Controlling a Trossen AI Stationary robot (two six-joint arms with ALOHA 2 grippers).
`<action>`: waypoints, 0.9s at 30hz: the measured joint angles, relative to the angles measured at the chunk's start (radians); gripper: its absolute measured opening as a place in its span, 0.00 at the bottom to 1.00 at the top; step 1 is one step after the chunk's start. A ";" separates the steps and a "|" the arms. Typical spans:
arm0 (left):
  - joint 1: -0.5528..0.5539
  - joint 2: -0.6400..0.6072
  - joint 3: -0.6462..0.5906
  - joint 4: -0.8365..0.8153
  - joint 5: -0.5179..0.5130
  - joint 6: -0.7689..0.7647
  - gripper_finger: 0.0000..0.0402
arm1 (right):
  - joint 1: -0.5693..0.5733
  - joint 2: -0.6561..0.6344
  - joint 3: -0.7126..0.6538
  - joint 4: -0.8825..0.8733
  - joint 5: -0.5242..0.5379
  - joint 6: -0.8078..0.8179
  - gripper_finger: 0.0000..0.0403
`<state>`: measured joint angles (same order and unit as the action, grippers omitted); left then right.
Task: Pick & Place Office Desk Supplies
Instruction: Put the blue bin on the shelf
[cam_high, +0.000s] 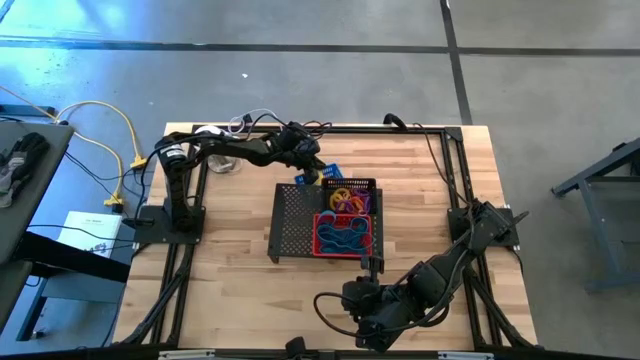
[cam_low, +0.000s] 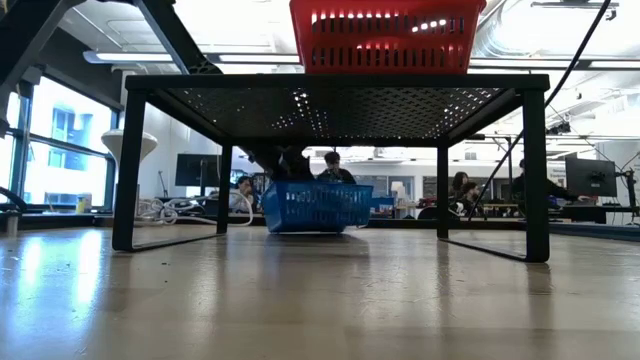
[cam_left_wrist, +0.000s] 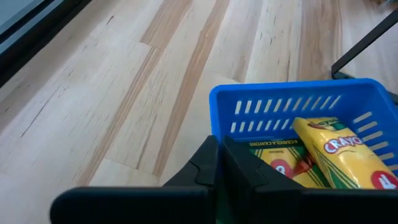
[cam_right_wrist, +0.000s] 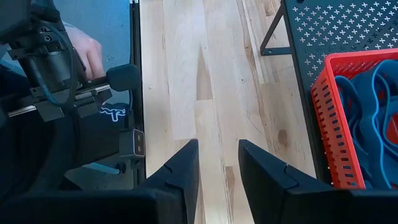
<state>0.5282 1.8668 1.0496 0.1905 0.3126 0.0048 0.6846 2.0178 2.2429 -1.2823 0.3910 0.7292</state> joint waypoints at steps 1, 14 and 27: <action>0.000 0.000 0.000 -0.001 -0.001 0.003 0.01 | 0.000 0.000 0.000 0.000 0.000 0.000 0.25; 0.001 -0.039 -0.001 -0.090 -0.135 0.051 0.01 | 0.000 0.000 0.000 -0.015 0.000 0.000 0.25; 0.008 -0.140 -0.001 -0.183 -0.162 0.096 0.01 | 0.000 0.000 0.000 -0.022 0.003 0.000 0.25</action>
<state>0.5358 1.7264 1.0489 0.0071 0.1505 0.1008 0.6846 2.0178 2.2429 -1.3041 0.3942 0.7292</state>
